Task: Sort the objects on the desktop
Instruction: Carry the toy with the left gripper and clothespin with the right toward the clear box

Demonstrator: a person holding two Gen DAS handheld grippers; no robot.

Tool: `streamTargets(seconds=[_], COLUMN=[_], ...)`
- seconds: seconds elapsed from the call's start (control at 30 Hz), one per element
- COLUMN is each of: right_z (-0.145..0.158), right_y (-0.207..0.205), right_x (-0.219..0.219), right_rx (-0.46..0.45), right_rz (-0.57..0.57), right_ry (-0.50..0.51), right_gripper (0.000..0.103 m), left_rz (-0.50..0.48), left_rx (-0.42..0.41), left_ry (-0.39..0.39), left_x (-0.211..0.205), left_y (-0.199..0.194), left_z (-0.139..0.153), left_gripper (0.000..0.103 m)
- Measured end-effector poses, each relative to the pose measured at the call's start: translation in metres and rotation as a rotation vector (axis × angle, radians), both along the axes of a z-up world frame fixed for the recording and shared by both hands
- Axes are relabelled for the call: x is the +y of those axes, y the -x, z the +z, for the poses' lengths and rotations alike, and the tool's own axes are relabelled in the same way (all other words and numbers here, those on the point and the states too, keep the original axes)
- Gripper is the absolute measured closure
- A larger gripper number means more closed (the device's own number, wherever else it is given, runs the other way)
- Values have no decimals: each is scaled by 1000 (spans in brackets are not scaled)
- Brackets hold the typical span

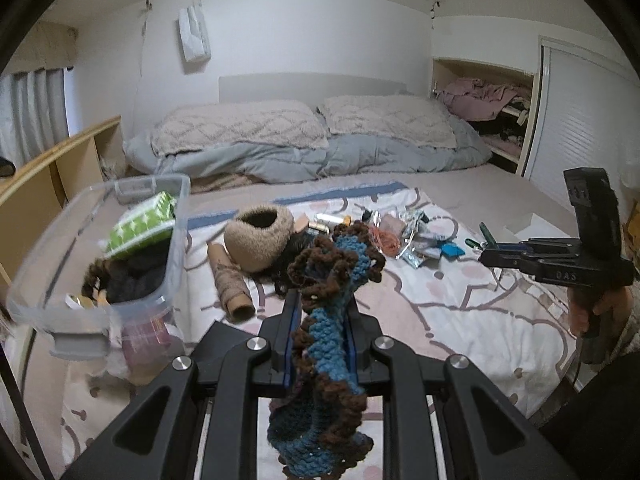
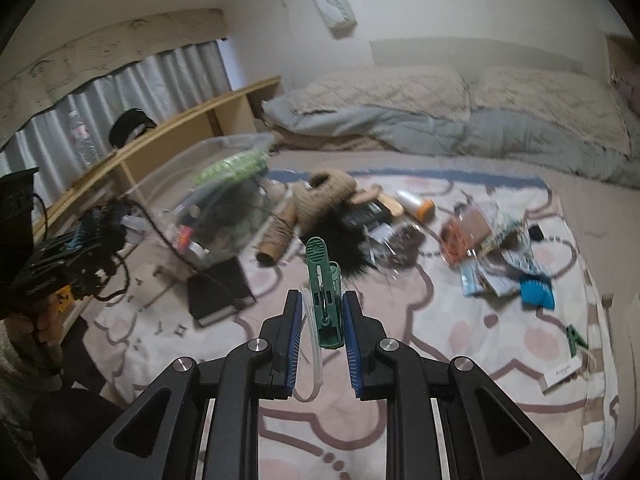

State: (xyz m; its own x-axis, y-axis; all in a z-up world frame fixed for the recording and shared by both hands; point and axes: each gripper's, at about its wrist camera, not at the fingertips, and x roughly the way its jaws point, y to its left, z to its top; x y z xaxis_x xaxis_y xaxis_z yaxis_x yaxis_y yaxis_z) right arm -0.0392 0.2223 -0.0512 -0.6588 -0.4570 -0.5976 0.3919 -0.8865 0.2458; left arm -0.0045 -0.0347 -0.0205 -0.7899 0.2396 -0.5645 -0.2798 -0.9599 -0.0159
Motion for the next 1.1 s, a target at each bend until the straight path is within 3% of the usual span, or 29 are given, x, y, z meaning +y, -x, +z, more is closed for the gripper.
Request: streamTargets(seconds=[0.33, 0.7, 1.1], right_z=[58, 93, 125], right_y=[-20, -16, 19], right_x=[-18, -24, -59], right_rx=[87, 127, 159], right_rz=[49, 50, 36], right_ry=[13, 38, 101], right_gripper=[82, 82, 82], left_rz=[74, 180, 225], left_rx=[66, 104, 166], left_ry=[13, -3, -21], left_x=[2, -6, -30], left_y=[-10, -19, 11], left_z=[54, 111, 137], left_gripper=[84, 84, 84])
